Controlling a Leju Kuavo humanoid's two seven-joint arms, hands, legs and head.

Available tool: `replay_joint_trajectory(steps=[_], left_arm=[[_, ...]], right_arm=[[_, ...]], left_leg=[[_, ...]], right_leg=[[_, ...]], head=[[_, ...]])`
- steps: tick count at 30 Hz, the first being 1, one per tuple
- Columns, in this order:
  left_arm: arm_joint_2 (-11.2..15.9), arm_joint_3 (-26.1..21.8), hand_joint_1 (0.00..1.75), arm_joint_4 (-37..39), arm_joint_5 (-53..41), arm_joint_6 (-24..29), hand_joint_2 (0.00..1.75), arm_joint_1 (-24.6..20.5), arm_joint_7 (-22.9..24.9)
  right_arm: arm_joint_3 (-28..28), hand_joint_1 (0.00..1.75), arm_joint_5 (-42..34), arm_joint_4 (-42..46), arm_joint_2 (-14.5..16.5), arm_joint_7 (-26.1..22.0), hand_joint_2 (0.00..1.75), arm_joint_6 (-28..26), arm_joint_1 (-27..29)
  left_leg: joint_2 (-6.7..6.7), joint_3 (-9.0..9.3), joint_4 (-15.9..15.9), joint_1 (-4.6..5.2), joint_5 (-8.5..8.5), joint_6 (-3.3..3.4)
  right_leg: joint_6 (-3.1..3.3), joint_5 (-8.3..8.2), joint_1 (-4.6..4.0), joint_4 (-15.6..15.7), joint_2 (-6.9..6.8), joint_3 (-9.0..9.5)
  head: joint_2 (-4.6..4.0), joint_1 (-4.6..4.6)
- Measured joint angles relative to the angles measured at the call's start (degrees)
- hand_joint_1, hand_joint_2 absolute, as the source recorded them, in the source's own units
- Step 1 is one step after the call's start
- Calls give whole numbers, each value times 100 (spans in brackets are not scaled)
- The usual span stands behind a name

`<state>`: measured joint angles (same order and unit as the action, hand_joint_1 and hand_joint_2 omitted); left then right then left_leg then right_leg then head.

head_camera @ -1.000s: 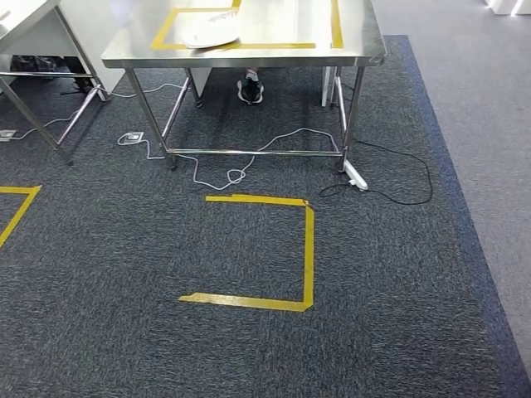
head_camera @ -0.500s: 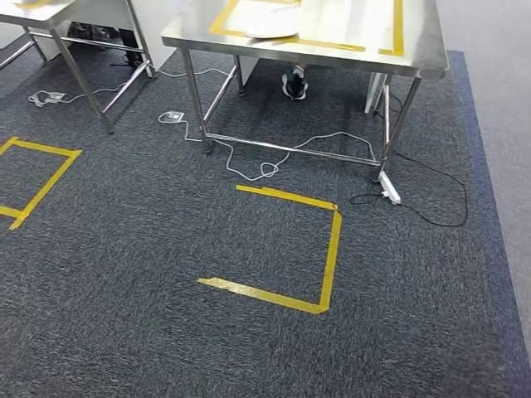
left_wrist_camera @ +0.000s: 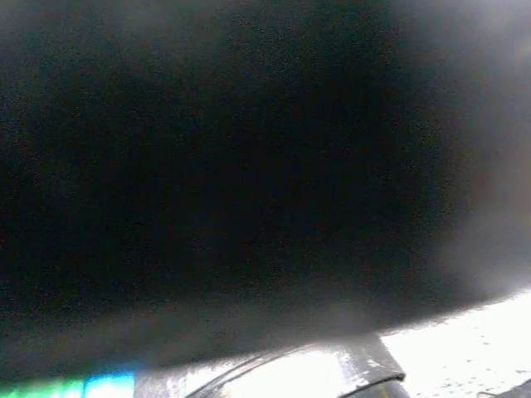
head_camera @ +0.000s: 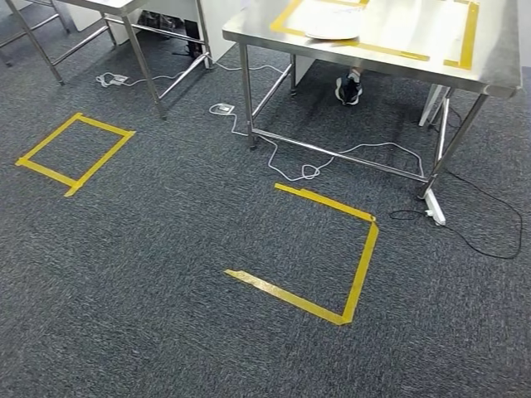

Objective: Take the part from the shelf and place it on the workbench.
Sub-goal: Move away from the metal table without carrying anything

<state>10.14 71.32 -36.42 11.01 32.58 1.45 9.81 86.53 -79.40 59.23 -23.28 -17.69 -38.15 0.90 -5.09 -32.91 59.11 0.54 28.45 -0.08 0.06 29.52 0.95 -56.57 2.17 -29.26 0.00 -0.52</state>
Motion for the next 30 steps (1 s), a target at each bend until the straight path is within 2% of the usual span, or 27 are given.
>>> replay_joint_trajectory(steps=[2,3,4,5,6,7,9,10,11,13,14,15,17,18,19,20,21,22,23,24,25,26,27,28,29,30], left_arm=[[-1,4,0,1,5,1,0,-12,0],[-1,8,0,2,13,1,0,-14,-1],[-1,13,0,2,25,1,0,-12,-1],[-1,19,0,3,37,1,0,-8,-2],[0,24,0,3,51,2,0,-5,-4],[2,28,0,3,65,4,0,-4,-5],[7,32,0,3,100,8,0,-13,-8],[7,34,0,3,121,9,0,-21,-10],[7,39,0,3,142,10,0,-23,-14],[4,59,0,3,187,13,0,-16,-27],[4,72,0,3,215,14,0,-8,-36],[4,84,0,4,245,17,0,-8,-45],[-2,103,0,8,305,21,0,-24,-67],[-10,112,0,9,333,22,0,-33,-79],[-21,119,0,12,361,22,0,-39,-89],[-29,122,0,15,385,22,0,-39,-95],[-34,125,0,20,405,22,0,-38,-99],[-37,126,0,25,419,22,0,-38,-101],[-41,126,0,28,425,22,0,-40,-103],[-47,127,0,32,430,22,0,-45,-105],[-52,127,0,35,434,22,0,-51,-107],[-58,127,0,38,438,22,0,-54,-109],[-63,128,0,40,446,22,0,-55,-110],[-65,129,0,44,456,22,0,-53,-111],[-66,129,0,47,469,23,0,-51,-113],[-67,130,0,50,487,22,0,-54,-116]], right_arm=[[0,0,0,-2,2,1,0,-1,19],[0,0,-1,-4,2,1,0,-1,30],[0,0,-1,-6,1,1,0,-2,37],[0,0,-1,-8,1,0,0,-2,37],[-1,0,-1,-9,1,0,0,-3,34],[-2,0,-1,-9,1,0,0,-4,30],[-6,0,0,-9,1,-1,0,-8,30],[-8,0,0,-9,1,-1,0,-10,33],[-9,0,0,-9,1,0,0,-11,35],[-14,0,0,-9,1,1,0,-12,32],[-19,0,0,-9,-1,1,0,-12,28],[-25,0,0,-9,-1,1,0,-13,26],[-38,0,-1,-10,-1,1,0,-18,37],[-43,0,-1,-12,0,3,0,-24,46],[-47,0,-1,-15,1,5,0,-34,56],[-51,0,-1,-18,1,8,0,-46,64],[-55,0,-1,-21,1,10,0,-58,68],[-60,0,-1,-22,1,12,0,-69,71],[-66,0,-1,-22,0,13,0,-75,72],[-72,0,-1,-24,-2,14,0,-79,72],[-77,0,0,-26,-4,14,0,-81,73],[-84,0,1,-28,-7,14,0,-82,74],[-89,0,1,-31,-8,16,0,-83,75],[-95,0,1,-32,-8,18,0,-84,76],[-100,0,0,-34,-7,21,0,-85,77],[-106,0,-1,-35,-7,23,0,-86,83]], left_leg=[[317,-299,645,-15,376,-63],[398,-482,1044,-36,551,-94],[437,-607,1330,-55,640,-118],[457,-643,1429,-72,622,-135],[481,-561,1292,-84,495,-144],[533,-375,953,-90,298,-141],[792,47,157,-64,-6,-98],[897,168,-89,-44,-63,-65],[953,212,-204,-23,-64,-33],[853,201,-239,-14,-69,36],[793,206,-258,-24,-84,70],[732,212,-276,-36,-101,106],[605,211,-293,-50,-123,157],[532,205,-292,-45,-126,171],[455,204,-291,-38,-128,179],[376,207,-289,-30,-129,182],[297,216,-288,-24,-129,183],[216,229,-287,-19,-129,182],[141,239,-286,-18,-128,180],[71,239,-277,-11,-124,168],[3,227,-269,-13,-126,147],[-60,206,-264,-24,-131,116],[-127,179,-262,-37,-144,76],[-187,159,-265,-52,-156,36],[-153,139,-243,-57,-140,-1],[-45,95,-154,-54,-73,-34]], right_leg=[[37,0,2,15,-174,0],[43,5,-2,15,-267,-5],[45,11,-5,14,-354,-7],[41,17,-7,14,-435,-6],[34,24,-7,13,-509,1],[23,34,-7,13,-575,17],[-20,65,-27,6,-690,48],[-47,82,-43,2,-743,56],[-77,95,-57,2,-799,69],[-141,115,-56,16,-894,102],[-175,153,-46,-11,-833,103],[-203,245,-35,-130,-702,51],[-232,587,-22,-756,-369,-251],[-232,766,-23,-1183,-284,-464],[-229,868,-27,-1530,-250,-654],[-219,850,-31,-1688,-235,-761],[-204,712,-33,-1604,-221,-755],[-182,486,-34,-1299,-191,-640],[-152,248,-33,-870,-86,-460],[-124,84,-25,-472,68,-291],[-104,-11,-22,-189,192,-164],[-89,-34,-25,-45,285,-89],[-78,-25,-33,-15,288,-63],[-61,-40,-37,1,218,-43],[-34,-58,-32,28,146,-19],[-5,-74,-22,58,66,-4]], head=[[0,-35],[0,-45],[0,-43],[0,-45],[0,-45],[-1,-46],[-1,-48],[-1,-43],[-1,-41],[-1,-38],[-1,-33],[-1,-20],[-1,4],[0,10],[0,10],[-1,11],[-1,14],[-2,12],[-2,12],[-1,10],[-1,10],[0,9],[0,9],[0,10],[-1,6],[-1,-4]])
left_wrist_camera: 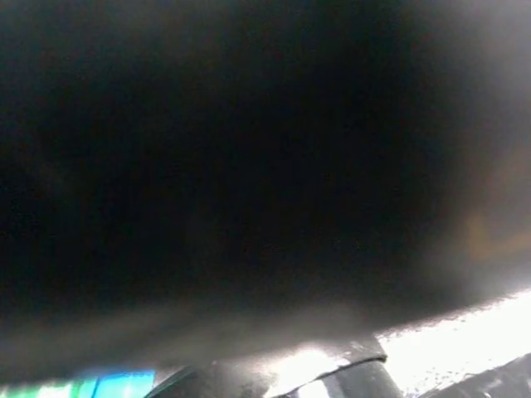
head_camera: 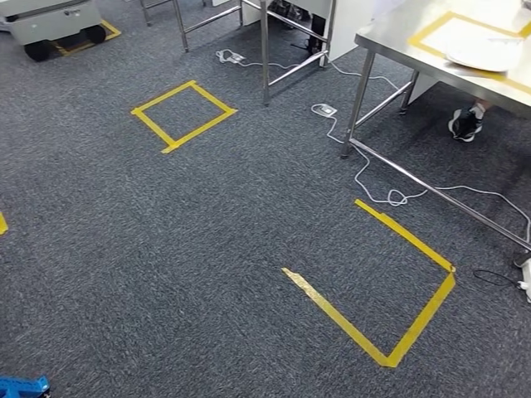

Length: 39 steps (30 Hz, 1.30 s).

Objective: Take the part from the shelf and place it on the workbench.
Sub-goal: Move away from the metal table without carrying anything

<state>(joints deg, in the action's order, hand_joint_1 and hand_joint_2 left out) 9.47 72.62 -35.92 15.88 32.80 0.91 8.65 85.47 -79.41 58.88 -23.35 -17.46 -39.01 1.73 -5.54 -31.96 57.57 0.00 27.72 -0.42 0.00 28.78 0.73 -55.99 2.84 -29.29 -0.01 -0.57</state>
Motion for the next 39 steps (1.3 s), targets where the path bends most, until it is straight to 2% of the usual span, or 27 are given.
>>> replay_joint_trajectory(steps=[2,4,5,6,8,9,11,12,14,16,18,19,20,21,22,23,25,27,29,30,32,33,35,36,37,38,39], left_arm=[[1,1,0,7,43,-4,0,-12,-15],[0,3,0,23,87,-11,0,-20,-37],[0,6,0,35,108,-15,0,-17,-46],[-1,9,0,46,125,-17,0,-12,-53],[-1,17,0,69,149,-19,0,-7,-61],[-5,22,0,78,155,-20,0,-11,-62],[-15,32,0,89,159,-21,0,-19,-64],[-20,36,0,92,160,-22,0,-19,-64],[-21,42,0,98,161,-23,0,-9,-65],[-21,46,0,105,162,-24,0,-12,-64],[-24,47,0,112,163,-27,0,-29,-63],[-27,48,0,116,166,-31,0,-34,-62],[-29,50,0,120,171,-34,0,-35,-62],[-29,54,0,125,175,-38,0,-34,-60],[-30,59,0,130,179,-40,0,-35,-58],[-32,64,0,132,180,-40,0,-37,-56],[-42,72,0,136,181,-41,0,-49,-52],[-52,75,0,138,187,-41,0,-57,-49],[-48,80,0,140,193,-41,0,-50,-47],[-45,83,0,142,196,-41,0,-46,-46],[-39,87,0,145,198,-42,0,-50,-44],[-43,88,0,146,199,-43,0,-57,-43],[-43,89,0,148,201,-43,0,-65,-43],[-41,89,0,149,202,-43,0,-63,-42],[-38,89,0,149,203,-43,0,-59,-40],[-33,89,0,150,204,-43,0,-56,-39],[-28,89,0,150,204,-43,0,-55,-38]], right_arm=[[-13,0,1,-1,1,1,0,-1,24],[-22,0,1,-3,1,3,0,0,49],[-26,0,1,-4,1,7,0,0,54],[-30,0,0,-4,1,9,0,0,54],[-40,0,0,-4,5,13,0,-1,50],[-45,0,0,-5,7,13,0,-1,49],[-51,0,1,-5,10,13,0,-3,47],[-53,0,1,-6,10,13,0,-6,44],[-62,0,0,-7,10,13,0,-14,33],[-73,0,0,-5,14,13,0,-30,27],[-76,0,0,-5,20,13,0,-55,30],[-76,0,0,-5,22,19,0,-71,31],[-74,0,0,-6,22,25,0,-84,32],[-73,0,0,-7,22,33,0,-95,32],[-72,0,0,-7,22,41,0,-99,30],[-71,0,0,-7,22,44,0,-101,29],[-71,0,0,-7,21,46,0,-104,26],[-70,0,0,-8,20,47,0,-107,25],[-69,0,0,-8,23,50,0,-107,20],[-69,0,0,-8,25,52,0,-107,16],[-69,0,0,-7,31,51,0,-105,14],[-68,0,0,-8,31,51,0,-105,20],[-62,0,0,-9,31,53,0,-105,33],[-58,0,0,-9,31,54,0,-105,35],[-55,0,0,-9,32,55,0,-105,33],[-54,0,0,-9,34,55,0,-105,29],[-54,0,0,-9,37,55,0,-105,27]], left_leg=[[329,-242,520,-2,317,-59],[476,-621,1293,-34,650,-116],[498,-731,1515,-51,688,-138],[516,-730,1515,-66,610,-154],[626,-395,873,-81,213,-161],[758,-182,460,-65,58,-149],[911,67,-35,-38,-69,-82],[917,86,-91,-20,-48,-40],[785,77,-103,-21,-61,44],[675,81,-126,-33,-92,126],[565,70,-130,-32,-108,177],[497,63,-128,-23,-111,188],[426,61,-127,-13,-111,192],[352,65,-125,-3,-110,195],[272,74,-125,7,-109,195],[193,85,-124,16,-108,195],[34,93,-115,35,-101,182],[-96,65,-105,34,-99,133],[-185,33,-101,15,-106,62],[-109,13,-67,16,-78,25],[208,-141,272,19,153,-44],[377,-296,595,11,336,-79],[481,-636,1283,-30,621,-131],[496,-716,1442,-47,629,-150],[518,-687,1382,-61,523,-164],[568,-544,1104,-70,330,-169],[682,-341,711,-71,129,-165]], right_leg=[[43,-12,15,41,-174,26],[55,3,13,43,-352,27],[53,12,13,42,-438,31],[45,24,14,41,-517,39],[12,54,19,41,-651,81],[-18,77,8,37,-708,102],[-84,125,-21,30,-812,119],[-116,144,-33,33,-861,131],[-180,177,-15,39,-925,180],[-232,356,8,-192,-731,103],[-247,734,15,-928,-425,-261],[-245,895,12,-1360,-348,-490],[-238,960,8,-1667,-314,-672],[-223,903,3,-1760,-298,-762],[-200,727,0,-1603,-282,-735],[-166,477,-3,-1242,-228,-606],[-89,89,-2,-435,16,-285],[-60,1,-4,-86,149,-124],[-56,-8,-3,-47,40,-77],[-41,-22,5,-23,-22,-49],[0,-40,33,25,-168,-18],[14,-33,32,29,-244,-5],[27,-8,30,26,-412,8],[25,8,30,24,-493,18],[15,26,31,21,-571,33],[-1,48,34,18,-644,59],[-24,74,35,14,-711,91]], head=[[0,-22],[1,-29],[1,-29],[1,-30],[1,-32],[1,-34],[1,-16],[1,-6],[1,8],[1,25],[1,44],[1,48],[1,48],[1,49],[0,49],[0,50],[0,46],[0,42],[1,46],[1,42],[0,2],[0,-18],[0,-32],[0,-33],[0,-34],[0,-35],[0,-35]])
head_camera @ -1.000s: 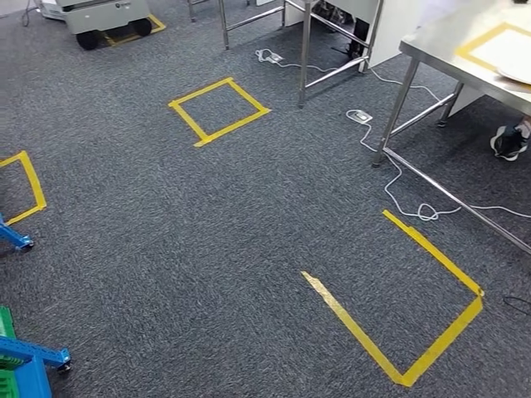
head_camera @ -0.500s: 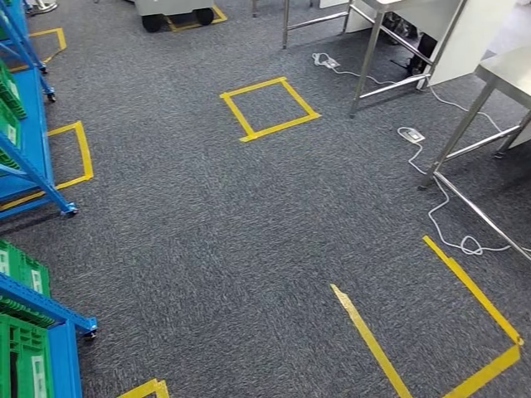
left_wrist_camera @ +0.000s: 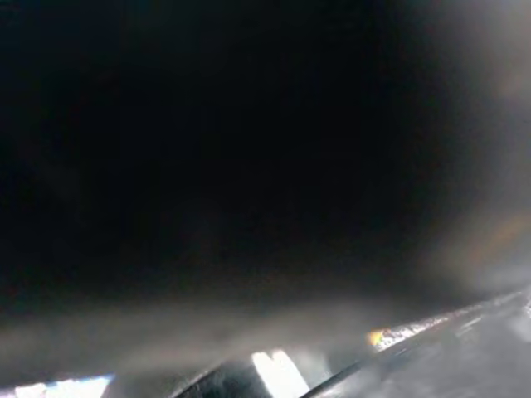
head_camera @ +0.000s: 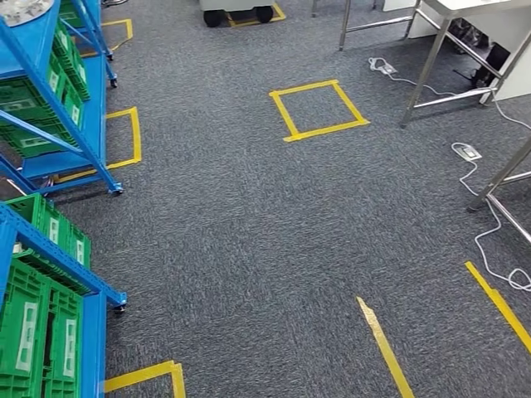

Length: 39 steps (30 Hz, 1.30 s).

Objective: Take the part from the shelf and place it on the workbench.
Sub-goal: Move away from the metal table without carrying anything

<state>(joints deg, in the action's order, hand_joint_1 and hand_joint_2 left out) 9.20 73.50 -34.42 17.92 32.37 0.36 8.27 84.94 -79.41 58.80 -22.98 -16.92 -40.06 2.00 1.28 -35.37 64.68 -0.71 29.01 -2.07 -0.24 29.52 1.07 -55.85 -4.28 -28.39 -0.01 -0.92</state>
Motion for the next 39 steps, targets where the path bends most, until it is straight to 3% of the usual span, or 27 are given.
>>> replay_joint_trajectory(steps=[2,3,6,8,10,11,12,13,14,16,17,19,21,23,25,27,28,29,30,32,34,36,37,39], left_arm=[[5,0,0,0,0,0,0,-8,1],[5,0,0,0,0,0,0,-11,1],[5,0,0,0,0,1,0,-14,1],[8,1,0,0,8,15,0,0,16],[8,3,0,-1,22,31,0,11,46],[8,4,0,-1,31,34,0,9,60],[9,5,0,-1,42,39,0,13,68],[11,8,0,-1,53,44,0,16,75],[13,10,0,-1,61,49,0,18,83],[13,16,0,-3,69,59,0,17,97],[14,22,0,-4,73,64,0,13,106],[15,35,0,-11,77,75,0,11,124],[29,44,0,-17,86,84,0,24,144],[43,50,0,-25,93,91,0,34,155],[45,52,0,-32,95,95,0,25,158],[48,52,0,-33,96,97,0,21,158],[49,53,0,-33,96,98,0,25,158],[52,54,0,-33,99,100,0,32,159],[56,54,0,-33,103,103,0,36,160],[70,55,0,-33,113,110,0,33,163],[79,55,0,-42,116,117,0,31,165],[80,56,0,-52,122,122,0,47,165],[79,56,0,-57,126,123,0,54,165],[80,57,0,-68,133,127,0,48,166]], right_arm=[[0,0,0,0,4,-1,0,0,-1],[0,0,0,0,5,-2,0,0,-1],[0,0,0,0,5,-2,0,0,-1],[4,0,0,0,7,-4,0,2,-28],[12,0,1,-1,9,-6,0,4,-51],[16,0,1,-2,10,-4,0,4,-47],[19,0,1,-3,10,-3,0,4,-44],[21,0,0,-5,10,-1,0,4,-42],[22,0,0,-7,10,0,0,4,-43],[22,0,0,-9,9,0,0,4,-50],[23,0,0,-10,9,0,0,4,-53],[32,0,1,-16,8,2,0,4,-63],[43,0,-1,-22,10,8,0,5,-76],[48,0,-2,-25,16,15,0,7,-86],[59,0,-2,-26,19,23,0,9,-83],[78,0,-2,-30,17,30,0,10,-71],[86,0,-2,-32,17,32,0,11,-68],[92,0,-2,-34,16,33,0,11,-72],[95,0,-2,-35,17,33,0,11,-79],[101,0,-2,-35,19,33,0,11,-91],[109,0,-2,-37,21,33,0,13,-95],[112,0,-2,-40,20,34,0,12,-104],[112,0,-2,-42,20,34,0,9,-109],[117,0,-2,-45,22,32,0,2,-116]], left_leg=[[234,323,-616,39,-210,32],[315,385,-734,59,-216,45],[323,396,-754,71,-199,61],[124,390,-776,48,-217,193],[-145,374,-791,34,-229,329],[-222,369,-791,39,-229,340],[-298,373,-790,44,-227,342],[-377,380,-789,48,-225,342],[-460,392,-788,51,-222,342],[-619,413,-788,51,-214,328],[-696,408,-775,55,-208,309],[-828,364,-756,41,-214,241],[-932,318,-746,18,-226,159],[-723,226,-557,34,-92,89],[-330,-62,69,50,259,34],[-176,-393,757,36,519,5],[-159,-440,861,35,498,6],[-144,-361,715,38,363,21],[-100,-178,376,48,165,50],[155,240,-408,102,-125,151],[303,401,-738,156,-182,235],[179,395,-773,155,-211,288],[119,403,-807,138,-236,316],[-8,416,-871,95,-285,370]], right_leg=[[-59,57,-26,-17,-104,21],[-79,75,-41,-23,-130,17],[-92,89,-54,-33,-143,7],[-174,306,-30,-287,27,-44],[-252,737,-6,-1058,299,-361],[-247,894,-6,-1496,383,-595],[-238,926,-9,-1743,406,-750],[-223,835,-12,-1771,418,-810],[-202,639,-13,-1573,438,-765],[-146,173,-9,-801,619,-476],[-126,37,-3,-453,740,-337],[-103,-9,-7,-160,887,-196],[-75,-16,-15,-128,783,-163],[-21,-33,2,-95,638,-140],[15,-27,0,-79,472,-122],[32,-8,-23,-82,292,-112],[36,2,-35,-82,204,-105],[37,14,-46,-83,125,-91],[35,26,-58,-83,55,-72],[17,60,-87,-85,-68,-34],[-24,91,-105,-86,-178,-2],[-80,111,-104,-73,-267,27],[-111,146,-96,-97,-196,20],[-166,374,-71,-431,116,-137]], head=[[-1,-3],[-1,-5],[-1,-6],[1,28],[1,65],[1,69],[1,69],[1,69],[0,67],[-1,71],[-1,71],[0,74],[1,74],[0,47],[-1,11],[0,2],[-1,-1],[0,-1],[0,-2],[1,3],[1,8],[1,4],[0,10],[0,27]])
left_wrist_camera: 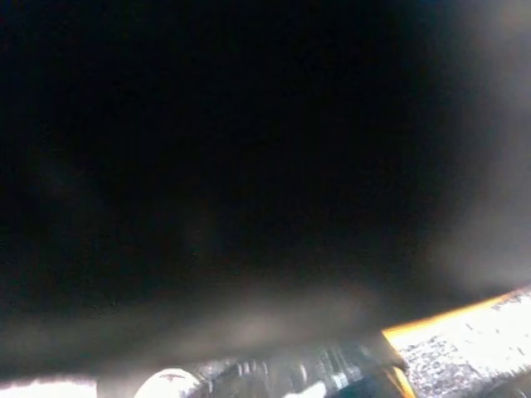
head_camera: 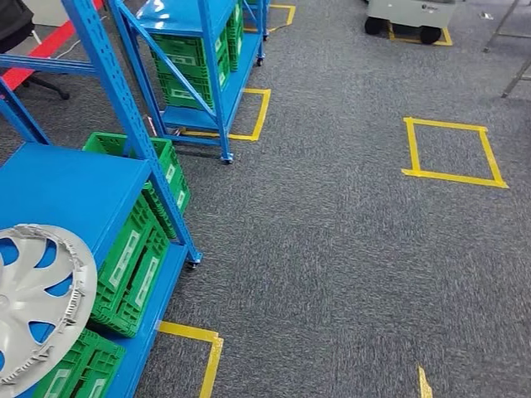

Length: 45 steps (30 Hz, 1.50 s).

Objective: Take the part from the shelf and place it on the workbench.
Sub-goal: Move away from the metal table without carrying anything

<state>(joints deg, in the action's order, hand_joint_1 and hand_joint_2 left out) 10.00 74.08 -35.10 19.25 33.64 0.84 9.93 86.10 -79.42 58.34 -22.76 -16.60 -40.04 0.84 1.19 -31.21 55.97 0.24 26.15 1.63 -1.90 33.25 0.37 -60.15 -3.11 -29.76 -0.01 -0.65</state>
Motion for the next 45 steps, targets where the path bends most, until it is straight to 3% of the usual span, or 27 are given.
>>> replay_joint_trajectory(steps=[2,3,4,5,6,8,10,12,13,15,17,19,20,21,22,24,26,28,30,32,34,35,37,39,41,43,45], left_arm=[[2,1,0,-11,3,2,0,-14,1],[0,3,0,-16,3,1,0,-15,2],[-1,5,0,-22,3,-1,0,-12,4],[-2,8,0,-26,3,-2,0,-10,5],[-2,12,0,-30,3,-2,0,-9,7],[-2,16,0,-37,4,-2,0,-19,8],[0,19,0,-43,4,-2,0,-28,9],[7,23,0,-45,5,-2,0,-19,9],[14,26,0,-46,5,-2,0,-11,10],[26,29,0,-51,5,-2,0,-18,11],[26,30,0,-57,5,-2,0,-37,12],[25,30,0,-59,5,-2,0,-38,13],[23,31,0,-59,6,-3,0,-33,14],[23,31,0,-59,7,-3,0,-30,15],[26,32,0,-59,8,-4,0,-29,16],[35,32,0,-60,11,-5,0,-45,15],[40,34,0,-61,15,-13,0,-58,14],[33,39,0,-62,16,-20,0,-42,14],[27,45,0,-63,18,-22,0,-38,14],[23,48,0,-63,24,-22,0,-58,14],[14,48,0,-63,37,-23,0,-65,15],[8,48,0,-63,45,-24,0,-63,15],[-3,49,0,-63,58,-24,0,-59,15],[-5,50,0,-63,65,-24,0,-65,14],[-2,50,0,-63,72,-22,0,-68,14],[5,53,0,-63,79,-20,0,-51,14],[14,57,0,-67,83,-17,0,-43,14]], right_arm=[[11,0,0,-7,3,0,0,-5,2],[19,0,0,-11,3,1,0,-7,6],[25,0,-1,-18,3,2,0,-8,7],[29,0,-1,-24,3,3,0,-9,6],[32,0,-1,-29,3,3,0,-9,4],[36,0,-1,-36,3,3,0,-9,0],[41,0,-1,-42,3,3,0,-9,-1],[39,0,-1,-47,4,2,0,-9,-4],[38,0,-1,-48,8,2,0,-8,-10],[39,0,-1,-51,14,0,0,-7,-12],[42,0,-1,-61,15,1,0,-7,-2],[43,0,-1,-79,15,5,0,-7,3],[43,0,-1,-87,16,6,0,-7,-6],[44,0,-1,-94,16,8,0,-7,-19],[45,0,-1,-99,19,10,0,-6,-36],[50,0,-1,-113,28,20,0,-2,-62],[54,0,-1,-134,36,38,0,2,-79],[54,0,-1,-155,36,53,0,5,-114],[55,0,2,-170,41,55,0,12,-147],[57,0,7,-197,51,59,0,22,-147],[57,0,8,-238,58,74,0,36,-134],[57,0,7,-261,59,86,0,44,-131],[56,0,6,-312,62,111,0,62,-129],[59,0,6,-363,80,130,0,82,-130],[59,0,6,-409,103,146,0,96,-130],[56,0,6,-445,124,159,0,103,-141],[56,0,6,-478,148,163,0,109,-155]], left_leg=[[-133,-24,-4,-4,-11,18],[-206,-30,-1,-4,-12,19],[-284,-29,2,-5,-13,17],[-366,-23,7,-10,-13,11],[-447,-13,16,-17,-10,0],[-603,-17,53,-26,5,-51],[-744,-77,97,-29,-1,-128],[-879,-137,117,-44,-29,-201],[-851,-157,140,-43,-17,-232],[-568,-301,449,-26,172,-285],[-242,-655,1194,-27,535,-322],[-165,-937,1785,-41,713,-328],[-155,-930,1780,-41,639,-315],[-133,-806,1545,-35,470,-287],[-54,-599,1150,-14,260,-239],[186,-227,445,53,42,-131],[270,-127,223,100,65,-69],[144,-121,165,84,42,-30],[25,-91,93,45,-6,23],[-101,-86,68,24,-32,54],[-250,-92,72,17,-33,57],[-327,-87,75,10,-29,51],[-485,-67,89,-16,-12,17],[-637,-76,145,-26,20,-55],[-776,-130,196,-33,27,-141],[-883,-178,210,-60,10,-209],[-686,-274,404,-59,131,-258]], right_leg=[[-30,372,24,-766,255,-370],[-42,489,29,-1113,285,-548],[-49,491,32,-1286,296,-648],[-53,367,35,-1220,303,-636],[-57,147,43,-926,329,-514],[-65,-232,80,-130,573,-164],[-45,-309,102,267,786,36],[12,-285,93,292,719,67],[46,-293,94,299,647,72],[127,-298,99,321,482,96],[185,-281,71,323,299,108],[207,-262,37,321,125,116],[212,-252,22,321,51,126],[213,-239,6,321,-18,144],[212,-223,-10,322,-81,167],[185,-179,-51,321,-200,177],[136,-140,-73,326,-323,174],[86,-102,-71,331,-397,238],[38,74,-57,107,-153,176],[-3,424,-22,-576,191,-173],[-43,610,12,-1233,294,-557],[-63,536,28,-1298,304,-640],[-111,96,82,-785,372,-493],[-144,-239,152,-81,652,-213],[-101,-278,169,183,816,-83],[-11,-284,151,190,697,-55],[79,-296,146,206,547,-33]], head=[[1,9],[0,7],[0,6],[1,7],[1,6],[1,11],[1,11],[0,8],[0,8],[0,-32],[1,-68],[1,-67],[1,-68],[1,-69],[1,-69],[1,-67],[1,-54],[1,-45],[1,-19],[0,11],[0,15],[1,15],[0,16],[0,23],[1,32],[1,36],[1,6]])
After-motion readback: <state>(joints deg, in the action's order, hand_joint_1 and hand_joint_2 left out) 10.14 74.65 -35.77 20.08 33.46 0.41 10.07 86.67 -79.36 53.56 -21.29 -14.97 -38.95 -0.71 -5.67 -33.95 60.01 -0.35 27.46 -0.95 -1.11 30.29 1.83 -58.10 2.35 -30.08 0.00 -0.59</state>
